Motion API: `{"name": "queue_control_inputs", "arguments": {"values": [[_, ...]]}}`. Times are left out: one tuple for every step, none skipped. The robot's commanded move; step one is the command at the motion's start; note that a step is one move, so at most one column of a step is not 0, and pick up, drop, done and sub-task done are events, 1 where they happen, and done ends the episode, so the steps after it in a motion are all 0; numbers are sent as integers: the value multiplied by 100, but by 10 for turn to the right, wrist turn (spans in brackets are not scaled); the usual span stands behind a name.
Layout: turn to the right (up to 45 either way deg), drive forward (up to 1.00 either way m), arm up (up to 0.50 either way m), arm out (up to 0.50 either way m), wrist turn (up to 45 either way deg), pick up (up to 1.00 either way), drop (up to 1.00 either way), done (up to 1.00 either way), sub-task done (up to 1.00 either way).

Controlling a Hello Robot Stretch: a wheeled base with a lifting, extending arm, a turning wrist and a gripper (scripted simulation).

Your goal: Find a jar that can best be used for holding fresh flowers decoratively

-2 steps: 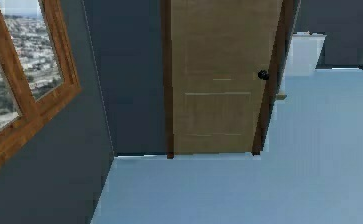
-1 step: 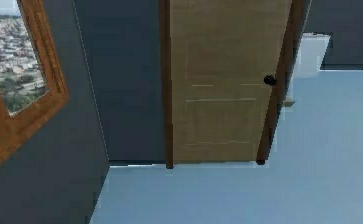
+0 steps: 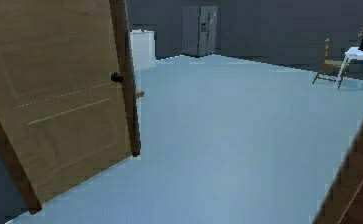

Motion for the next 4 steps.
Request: {"name": "queue_control_inputs", "arguments": {"values": [[0,100,0,0,0,0,0,0,0],[0,100,0,0,0,0,0,0,0],[-30,0,0,0,0,0,0,0,0],[450,0,0,0,0,0,0,0,0]]}}
